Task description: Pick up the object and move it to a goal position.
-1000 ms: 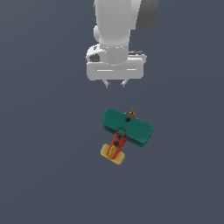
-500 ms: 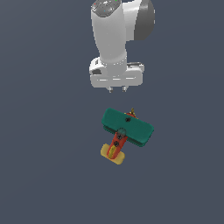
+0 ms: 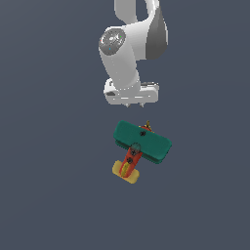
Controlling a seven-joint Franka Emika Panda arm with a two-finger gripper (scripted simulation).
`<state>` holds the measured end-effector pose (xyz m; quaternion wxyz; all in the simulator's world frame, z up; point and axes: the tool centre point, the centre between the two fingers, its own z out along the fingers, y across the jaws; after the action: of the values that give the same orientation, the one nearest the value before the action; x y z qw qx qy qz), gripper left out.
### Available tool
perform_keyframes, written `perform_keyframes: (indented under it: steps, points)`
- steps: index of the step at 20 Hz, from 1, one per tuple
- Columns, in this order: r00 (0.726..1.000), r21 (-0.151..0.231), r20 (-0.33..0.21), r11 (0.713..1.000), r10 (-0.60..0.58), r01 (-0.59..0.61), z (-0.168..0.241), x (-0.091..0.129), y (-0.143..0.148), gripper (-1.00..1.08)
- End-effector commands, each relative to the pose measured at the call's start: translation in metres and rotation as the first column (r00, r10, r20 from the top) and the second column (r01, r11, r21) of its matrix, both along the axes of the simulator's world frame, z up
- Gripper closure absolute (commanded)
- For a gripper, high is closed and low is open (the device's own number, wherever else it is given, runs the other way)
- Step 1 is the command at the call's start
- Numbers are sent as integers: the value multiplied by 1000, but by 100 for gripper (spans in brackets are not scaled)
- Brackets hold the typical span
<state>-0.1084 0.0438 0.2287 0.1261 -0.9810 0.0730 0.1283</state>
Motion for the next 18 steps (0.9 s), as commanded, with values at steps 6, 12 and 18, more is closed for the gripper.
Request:
perform_keyframes:
  steps: [6, 12, 18]
  points:
    - [993, 79, -103, 995, -53, 61, -30, -18, 14, -20]
    - [979, 133, -182, 984, -93, 118, -51, -33, 25, -20]
    - [957, 179, -257, 967, -131, 180, -70, -46, 35, -20]
